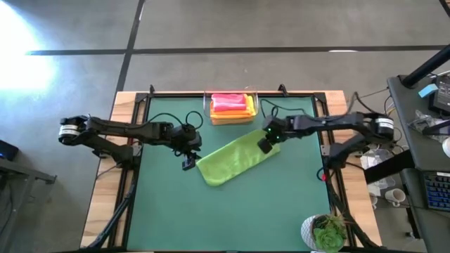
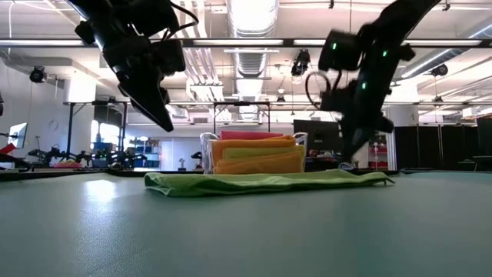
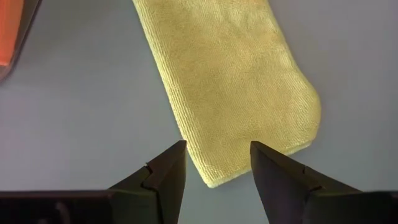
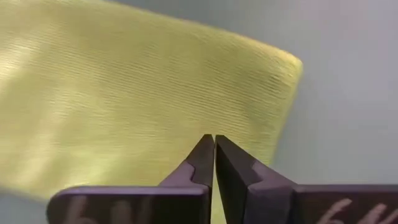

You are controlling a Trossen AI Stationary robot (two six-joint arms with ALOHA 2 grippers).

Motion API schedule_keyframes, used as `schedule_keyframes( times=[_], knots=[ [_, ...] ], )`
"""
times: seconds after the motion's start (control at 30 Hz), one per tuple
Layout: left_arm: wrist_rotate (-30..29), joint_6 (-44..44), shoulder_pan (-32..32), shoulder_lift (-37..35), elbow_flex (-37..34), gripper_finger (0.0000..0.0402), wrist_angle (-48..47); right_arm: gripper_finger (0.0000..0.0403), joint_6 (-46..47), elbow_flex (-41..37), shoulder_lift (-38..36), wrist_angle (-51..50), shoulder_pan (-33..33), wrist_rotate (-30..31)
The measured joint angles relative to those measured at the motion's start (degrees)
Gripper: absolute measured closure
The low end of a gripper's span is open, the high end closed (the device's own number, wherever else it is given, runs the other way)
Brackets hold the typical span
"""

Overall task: Fold microfiber towels
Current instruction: Fold the green microfiber towel

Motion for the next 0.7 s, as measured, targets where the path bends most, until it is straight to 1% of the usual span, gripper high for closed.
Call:
schedule_keyframes(
  times=[0.1,0.17,0.3,0.37,0.47,0.6,0.7],
  knots=[
    [0.01,-0.73,0.00,-0.01,0.00,0.0240,-0.01,0.0394,3.49,0.00,-3.74,3.10,3.91,-0.83],
    [0.01,-0.73,0.00,-0.01,0.00,0.0240,0.04,0.0394,5.75,0.07,-5.03,8.12,7.27,-2.50],
    [0.03,-0.88,-0.09,-0.03,0.00,0.0240,0.02,0.0394,10.66,0.07,-3.79,20.45,14.10,-2.58],
    [0.03,-2.02,-0.33,-0.09,0.00,0.0240,-0.47,0.0394,12.63,0.66,-2.13,24.71,16.90,-0.97],
    [0.05,-2.22,-0.56,-0.09,-0.02,0.0240,-2.17,0.0394,13.84,3.07,1.58,25.92,20.19,1.79],
    [0.05,-2.65,-0.91,-0.09,-0.04,0.0240,-2.98,0.0394,13.95,7.37,8.07,25.88,22.88,1.94],
    [0.05,-3.77,-1.64,-0.09,-0.02,0.0240,-3.43,0.0394,12.75,12.10,12.90,25.71,24.11,1.92]
  ],
)
